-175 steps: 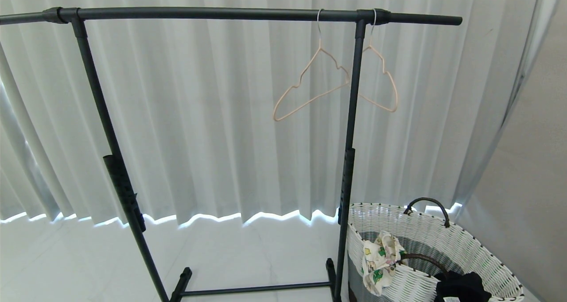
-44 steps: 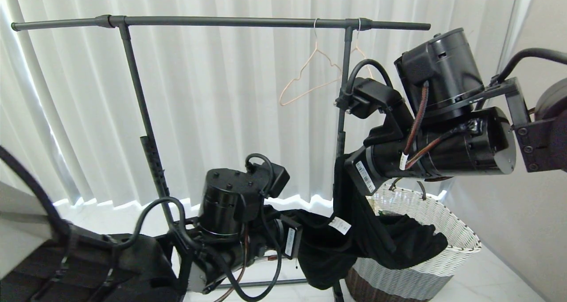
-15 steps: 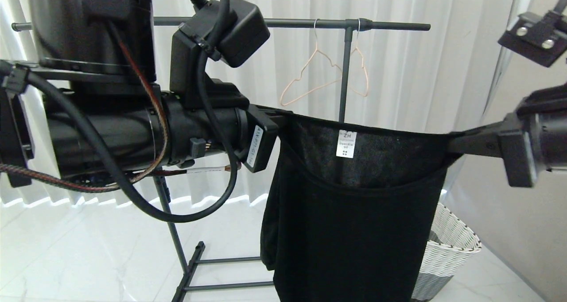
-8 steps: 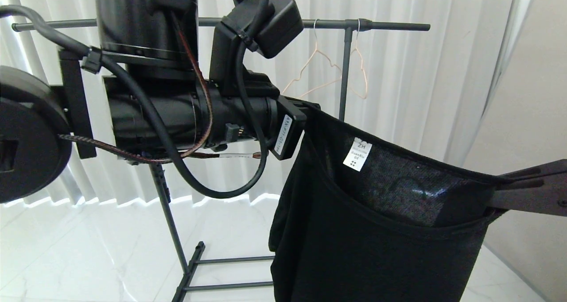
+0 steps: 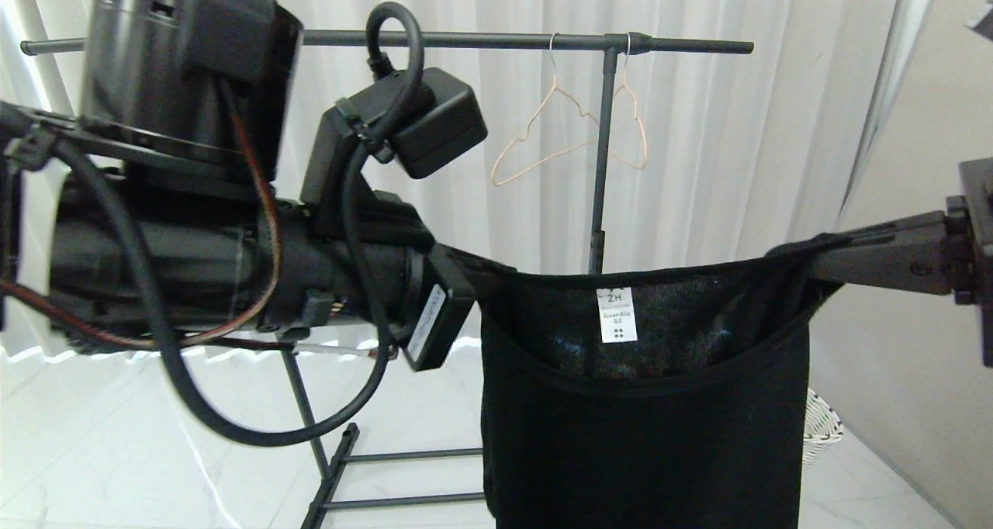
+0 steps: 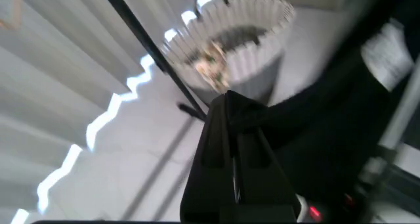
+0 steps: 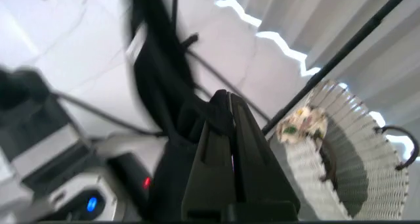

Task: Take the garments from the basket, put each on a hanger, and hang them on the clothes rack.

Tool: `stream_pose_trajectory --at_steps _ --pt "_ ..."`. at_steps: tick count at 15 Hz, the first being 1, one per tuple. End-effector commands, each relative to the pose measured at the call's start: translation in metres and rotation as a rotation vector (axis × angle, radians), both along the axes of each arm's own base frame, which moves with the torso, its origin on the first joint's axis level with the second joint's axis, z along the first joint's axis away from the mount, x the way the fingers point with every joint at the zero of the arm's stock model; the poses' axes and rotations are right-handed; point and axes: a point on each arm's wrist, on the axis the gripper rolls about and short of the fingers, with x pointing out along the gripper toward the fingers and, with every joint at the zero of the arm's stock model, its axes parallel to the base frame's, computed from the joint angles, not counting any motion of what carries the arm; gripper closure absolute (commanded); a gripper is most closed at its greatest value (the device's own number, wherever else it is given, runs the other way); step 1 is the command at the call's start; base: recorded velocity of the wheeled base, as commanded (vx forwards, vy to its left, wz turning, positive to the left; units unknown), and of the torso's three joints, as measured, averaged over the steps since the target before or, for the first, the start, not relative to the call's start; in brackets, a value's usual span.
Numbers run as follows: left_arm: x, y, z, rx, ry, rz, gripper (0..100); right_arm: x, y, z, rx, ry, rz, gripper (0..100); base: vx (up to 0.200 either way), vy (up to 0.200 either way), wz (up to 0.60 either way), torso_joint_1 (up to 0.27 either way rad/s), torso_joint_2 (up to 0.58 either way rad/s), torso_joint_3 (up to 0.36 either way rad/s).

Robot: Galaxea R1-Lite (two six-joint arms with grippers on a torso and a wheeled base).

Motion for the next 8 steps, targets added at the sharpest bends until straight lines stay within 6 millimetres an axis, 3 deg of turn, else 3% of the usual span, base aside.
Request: stream_pose_trajectory --at_steps 1,4,8 --pt "-0.034 0.020 0.016 -0.044 0.045 -0.012 100 0.021 0.016 -0.006 -0.002 0.000 -0.026 100 0.000 0.000 0.00 0.000 0.00 0.000" --pt "-0.075 0.024 0.022 -0.109 0.222 -0.055 100 0.039 0.035 0.000 0.049 -0.044 -0.022 100 0.000 0.000 0.00 0.000 0.00 0.000" --pt "-0.099 0.019 0.026 -0.193 0.350 -0.090 100 0.050 0.046 0.008 0.074 -0.059 -0.008 100 0.000 0.000 0.00 0.000 0.00 0.000"
